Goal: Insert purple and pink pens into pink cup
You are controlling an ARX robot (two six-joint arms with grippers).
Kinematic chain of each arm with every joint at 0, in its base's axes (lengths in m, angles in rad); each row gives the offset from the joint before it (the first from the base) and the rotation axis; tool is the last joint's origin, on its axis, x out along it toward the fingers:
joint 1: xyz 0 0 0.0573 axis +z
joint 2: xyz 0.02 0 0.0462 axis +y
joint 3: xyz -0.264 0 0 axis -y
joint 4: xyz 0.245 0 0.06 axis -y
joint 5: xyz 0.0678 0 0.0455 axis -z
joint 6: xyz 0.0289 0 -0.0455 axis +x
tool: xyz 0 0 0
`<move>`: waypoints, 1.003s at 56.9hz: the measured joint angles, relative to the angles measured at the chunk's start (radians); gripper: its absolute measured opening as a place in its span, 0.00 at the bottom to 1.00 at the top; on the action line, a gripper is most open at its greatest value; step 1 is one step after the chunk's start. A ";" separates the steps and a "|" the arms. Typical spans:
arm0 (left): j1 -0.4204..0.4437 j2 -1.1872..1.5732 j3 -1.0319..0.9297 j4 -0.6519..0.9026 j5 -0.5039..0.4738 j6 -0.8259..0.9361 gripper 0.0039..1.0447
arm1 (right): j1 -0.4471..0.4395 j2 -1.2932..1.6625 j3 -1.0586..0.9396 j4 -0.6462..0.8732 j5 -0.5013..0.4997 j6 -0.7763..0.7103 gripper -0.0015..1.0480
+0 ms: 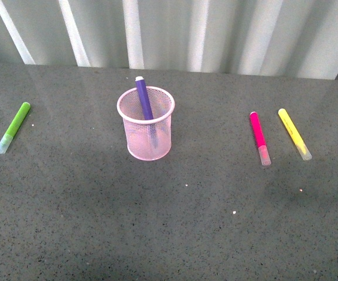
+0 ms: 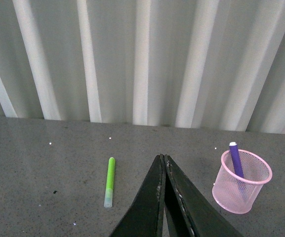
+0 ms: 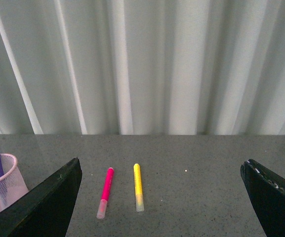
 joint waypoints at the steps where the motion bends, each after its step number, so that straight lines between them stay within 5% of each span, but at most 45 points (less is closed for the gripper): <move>1: 0.000 -0.022 0.000 -0.024 -0.001 0.000 0.03 | 0.000 0.000 0.000 0.000 0.000 0.000 0.93; 26: 0.000 -0.070 0.000 -0.045 -0.001 -0.001 0.04 | 0.000 0.000 0.000 0.000 0.000 0.000 0.93; 37: 0.000 -0.071 0.000 -0.045 -0.001 0.000 0.35 | 0.000 0.000 0.000 0.000 0.000 0.000 0.93; 46: 0.000 -0.071 0.000 -0.045 -0.001 0.000 0.73 | 0.002 0.005 0.002 -0.007 0.011 0.005 0.93; 49: 0.000 -0.071 0.000 -0.045 -0.001 0.000 0.87 | 0.015 0.148 0.096 -0.208 0.135 0.038 0.93; 52: 0.000 -0.071 0.000 -0.045 -0.001 0.000 0.95 | -0.015 0.327 0.163 -0.241 0.143 0.046 0.93; 57: 0.000 -0.071 0.000 -0.045 -0.001 0.002 0.93 | -0.066 0.613 0.281 -0.178 0.054 0.092 0.93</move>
